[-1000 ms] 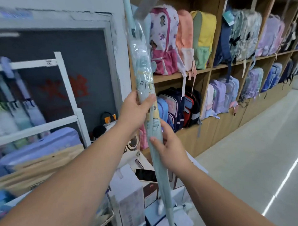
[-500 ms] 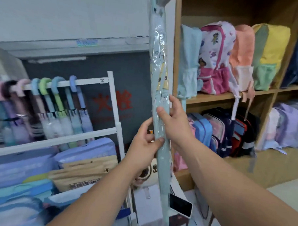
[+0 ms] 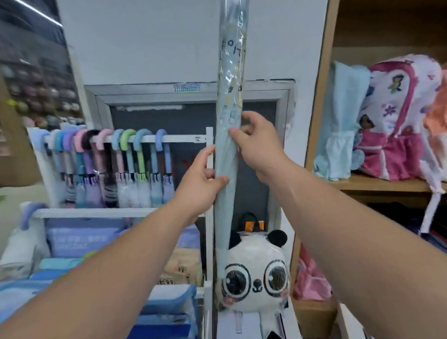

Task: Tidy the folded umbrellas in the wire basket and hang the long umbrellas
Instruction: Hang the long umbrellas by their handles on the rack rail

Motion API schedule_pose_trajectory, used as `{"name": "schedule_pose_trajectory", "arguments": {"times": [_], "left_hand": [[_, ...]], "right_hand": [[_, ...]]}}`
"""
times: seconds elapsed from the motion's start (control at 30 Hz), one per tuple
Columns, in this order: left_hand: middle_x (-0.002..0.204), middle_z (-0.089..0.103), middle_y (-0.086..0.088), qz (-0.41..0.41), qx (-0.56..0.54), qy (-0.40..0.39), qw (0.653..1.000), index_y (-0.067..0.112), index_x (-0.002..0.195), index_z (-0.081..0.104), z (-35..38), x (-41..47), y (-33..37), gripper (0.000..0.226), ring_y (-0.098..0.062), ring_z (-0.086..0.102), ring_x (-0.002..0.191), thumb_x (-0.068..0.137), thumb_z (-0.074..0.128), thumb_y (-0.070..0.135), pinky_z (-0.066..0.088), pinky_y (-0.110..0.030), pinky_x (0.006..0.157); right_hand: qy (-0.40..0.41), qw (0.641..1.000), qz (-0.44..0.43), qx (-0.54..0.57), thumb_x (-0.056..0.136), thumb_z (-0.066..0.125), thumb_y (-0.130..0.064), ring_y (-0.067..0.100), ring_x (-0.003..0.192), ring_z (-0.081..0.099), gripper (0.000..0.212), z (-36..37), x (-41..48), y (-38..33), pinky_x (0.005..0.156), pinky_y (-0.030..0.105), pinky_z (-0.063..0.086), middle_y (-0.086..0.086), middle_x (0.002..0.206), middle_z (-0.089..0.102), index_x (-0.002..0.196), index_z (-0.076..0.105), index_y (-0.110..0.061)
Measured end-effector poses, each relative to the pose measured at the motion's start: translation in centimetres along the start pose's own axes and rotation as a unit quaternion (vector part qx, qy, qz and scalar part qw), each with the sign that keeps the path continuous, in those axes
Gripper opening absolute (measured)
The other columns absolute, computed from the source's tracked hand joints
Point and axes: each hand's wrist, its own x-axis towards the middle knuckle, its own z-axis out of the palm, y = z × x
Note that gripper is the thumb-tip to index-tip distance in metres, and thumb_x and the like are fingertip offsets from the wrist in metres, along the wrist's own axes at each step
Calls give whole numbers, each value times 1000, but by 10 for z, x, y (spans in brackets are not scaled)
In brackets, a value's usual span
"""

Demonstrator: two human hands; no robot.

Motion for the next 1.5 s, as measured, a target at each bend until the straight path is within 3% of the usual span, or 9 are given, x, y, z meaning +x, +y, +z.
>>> {"name": "schedule_pose_trajectory", "arguments": {"times": [0.13, 0.3, 0.43, 0.53, 0.67, 0.97, 1.17, 1.33, 1.5], "left_hand": [[92, 78, -2, 9, 23, 29, 999, 45, 140, 40, -27, 30, 20, 57, -19, 74, 81, 100, 57, 7, 56, -32, 61], [94, 78, -6, 30, 35, 46, 998, 45, 143, 37, -63, 66, 24, 60, -27, 75, 92, 99, 58, 10, 57, -58, 90], [94, 79, -4, 58, 10, 39, 998, 41, 143, 40, -96, 96, 27, 59, -24, 76, 89, 98, 59, 7, 60, -57, 85], [97, 79, -2, 71, 1, 24, 997, 43, 144, 39, -124, 121, 31, 61, -24, 76, 92, 99, 59, 7, 61, -55, 84], [100, 78, -4, 82, -18, -14, 996, 43, 144, 39, -152, 148, 35, 60, -26, 76, 93, 100, 56, 6, 62, -55, 79], [98, 77, -9, 143, 16, -7, 990, 43, 141, 41, -176, 208, 62, 60, -20, 76, 88, 98, 57, 4, 63, -48, 79], [97, 75, -16, 153, 33, 24, 987, 44, 139, 42, -173, 237, 74, 60, -27, 75, 88, 96, 55, 4, 62, -55, 78], [94, 76, -10, 149, 21, 37, 988, 41, 142, 43, -170, 254, 91, 60, -27, 76, 86, 97, 56, 4, 61, -61, 72], [87, 73, -5, 151, -11, 50, 987, 40, 143, 42, -168, 269, 113, 59, -20, 72, 76, 99, 55, 3, 62, -56, 70]], "right_hand": [[21, 999, -31, -4, 93, 63, -15, 11, 80, 72, 21, 26, 38, -21, 80, 37, 61, -3, 88, 73, 108, 62, -31], [22, 998, -62, -7, 96, 63, -17, 10, 76, 71, 20, 58, 74, -38, 77, 36, 60, -4, 83, 70, 112, 62, -29], [14, 997, -77, -4, 98, 62, -19, 0, 72, 69, 31, 81, 95, -44, 67, 21, 53, -8, 84, 71, 124, 59, -34], [-13, 997, -78, -17, 97, 62, -17, 10, 82, 74, 46, 102, 110, -37, 77, 34, 61, 1, 89, 74, 137, 53, -38], [11, 996, -83, -18, 95, 62, -14, 17, 86, 75, 50, 126, 136, -37, 82, 47, 61, 6, 89, 74, 136, 54, -41], [78, 989, -120, -40, 90, 62, -13, 22, 86, 75, 54, 141, 202, -58, 81, 47, 62, 15, 93, 73, 140, 55, -33], [77, 988, -134, -30, 92, 61, -11, 18, 83, 75, 53, 137, 237, -64, 78, 44, 62, 9, 90, 73, 140, 55, -34], [70, 986, -146, -38, 91, 61, -10, 19, 81, 75, 53, 131, 265, -75, 78, 44, 62, 11, 87, 73, 140, 56, -31], [75, 982, -168, -46, 91, 60, -9, 19, 79, 74, 54, 127, 288, -93, 82, 44, 61, 9, 84, 73, 139, 57, -33]]}}
